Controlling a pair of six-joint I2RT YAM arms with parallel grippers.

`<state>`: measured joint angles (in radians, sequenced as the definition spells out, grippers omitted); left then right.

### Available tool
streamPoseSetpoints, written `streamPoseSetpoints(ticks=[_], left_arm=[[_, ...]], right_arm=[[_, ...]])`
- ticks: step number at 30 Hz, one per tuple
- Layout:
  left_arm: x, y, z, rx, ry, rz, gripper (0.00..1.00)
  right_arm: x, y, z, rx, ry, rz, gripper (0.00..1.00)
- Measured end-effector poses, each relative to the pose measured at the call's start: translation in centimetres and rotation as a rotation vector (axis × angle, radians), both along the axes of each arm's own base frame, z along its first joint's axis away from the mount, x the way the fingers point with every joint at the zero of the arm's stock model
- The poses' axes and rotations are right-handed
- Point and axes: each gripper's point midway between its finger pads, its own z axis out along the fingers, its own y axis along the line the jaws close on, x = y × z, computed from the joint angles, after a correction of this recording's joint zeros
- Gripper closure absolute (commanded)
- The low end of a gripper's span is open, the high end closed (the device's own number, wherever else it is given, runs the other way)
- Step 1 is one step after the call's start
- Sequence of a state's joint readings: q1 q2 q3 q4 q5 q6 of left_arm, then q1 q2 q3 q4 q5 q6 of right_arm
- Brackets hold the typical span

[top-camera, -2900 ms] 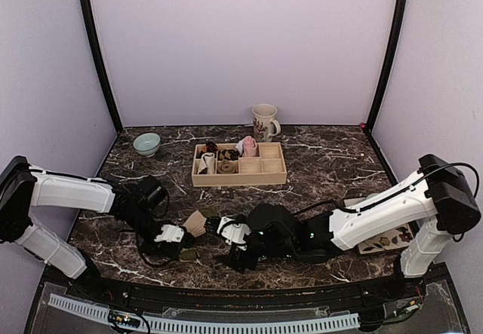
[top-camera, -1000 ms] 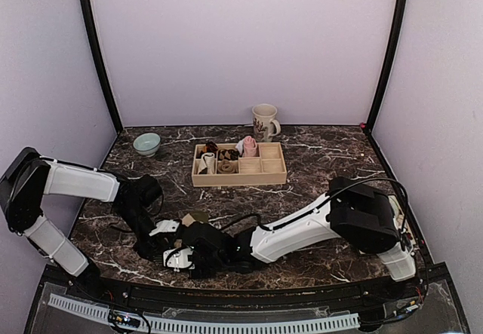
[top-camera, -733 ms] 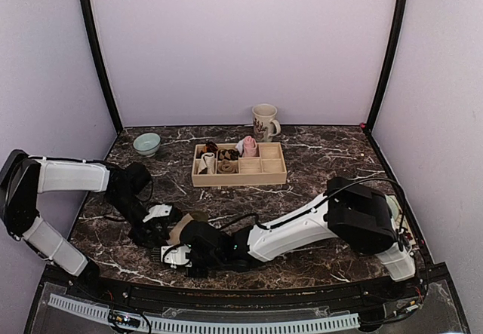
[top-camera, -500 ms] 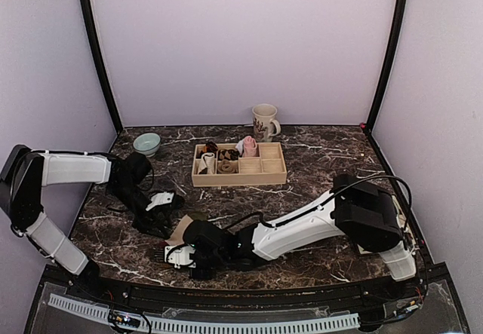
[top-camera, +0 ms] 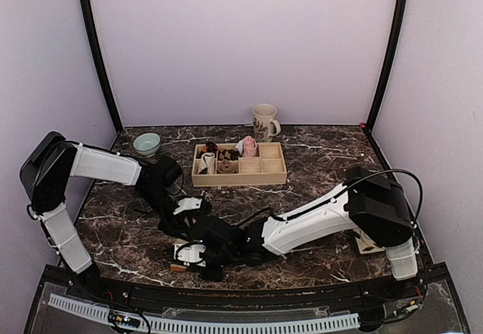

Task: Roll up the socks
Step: Roll the sock at the center of the board.

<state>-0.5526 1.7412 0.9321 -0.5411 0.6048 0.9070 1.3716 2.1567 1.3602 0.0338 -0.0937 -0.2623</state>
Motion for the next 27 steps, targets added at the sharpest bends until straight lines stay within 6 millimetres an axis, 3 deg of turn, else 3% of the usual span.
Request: streamPoseSetpoints(ticks=[9,14,17,22,23,25,27], left_arm=[[2.1,-3.3,0.3,-0.014,-0.02,-0.022,0.59],[3.7,-4.1,1.6,-0.032,-0.045,0.018,0.44],[5.4,-2.7,3.6,-0.044,-0.081,0.092,0.35],[8.9,2.1,9.1,-0.043,-0.273,0.27,0.32],[9.1,2.9,10.1,-0.035,-0.319,0.293,0.26],[8.9,4.2,11.3,-0.017,-0.387,0.331,0.05],[8.6,5.7,11.9,0.008,-0.45,0.373,0.01]], right_arm=[[0.3,-0.8,0.0,-0.009,0.061,-0.064,0.95],[0.4,-0.9,0.0,-0.009,0.109,-0.091,0.95],[0.2,-1.0,0.1,-0.019,0.138,-0.096,0.95],[0.6,-0.8,0.0,-0.045,0.209,-0.108,0.95],[0.7,-0.8,0.0,-0.048,0.231,-0.112,0.95],[0.9,-0.9,0.0,-0.05,0.278,-0.118,0.95],[1.0,-1.0,0.1,-0.049,0.317,-0.124,0.95]])
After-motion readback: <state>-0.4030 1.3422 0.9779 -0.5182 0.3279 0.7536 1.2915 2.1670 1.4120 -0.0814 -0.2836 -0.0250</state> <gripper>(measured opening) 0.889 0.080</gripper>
